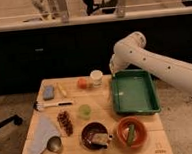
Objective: Place fork in tray
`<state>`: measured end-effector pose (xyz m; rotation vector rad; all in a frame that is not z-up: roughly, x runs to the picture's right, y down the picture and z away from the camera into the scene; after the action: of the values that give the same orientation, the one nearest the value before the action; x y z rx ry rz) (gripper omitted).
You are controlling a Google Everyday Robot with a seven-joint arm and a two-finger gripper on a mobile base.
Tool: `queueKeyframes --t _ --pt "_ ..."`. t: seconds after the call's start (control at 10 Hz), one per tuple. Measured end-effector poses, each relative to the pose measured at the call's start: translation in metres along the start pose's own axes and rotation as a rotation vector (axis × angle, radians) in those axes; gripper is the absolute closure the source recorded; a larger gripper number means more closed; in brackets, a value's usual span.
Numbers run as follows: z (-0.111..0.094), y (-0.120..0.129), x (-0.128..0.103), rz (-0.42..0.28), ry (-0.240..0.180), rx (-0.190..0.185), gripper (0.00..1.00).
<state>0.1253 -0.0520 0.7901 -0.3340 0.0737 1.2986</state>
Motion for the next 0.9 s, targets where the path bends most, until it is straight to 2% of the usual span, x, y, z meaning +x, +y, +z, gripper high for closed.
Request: queueKeyframes --t 0.2,0.4,0.6,0.9 --pt "0.002 -0.015 -0.002 -0.043 0.084 0.017 1.00" --pt "0.011 -0.015 -0.002 -0.085 0.149 0.016 1.00" --pt "0.019 -0.019 0.002 -0.114 0.198 0.017 1.00" --pt "0.039 -0.029 0.018 -0.139 0.268 -0.005 1.00"
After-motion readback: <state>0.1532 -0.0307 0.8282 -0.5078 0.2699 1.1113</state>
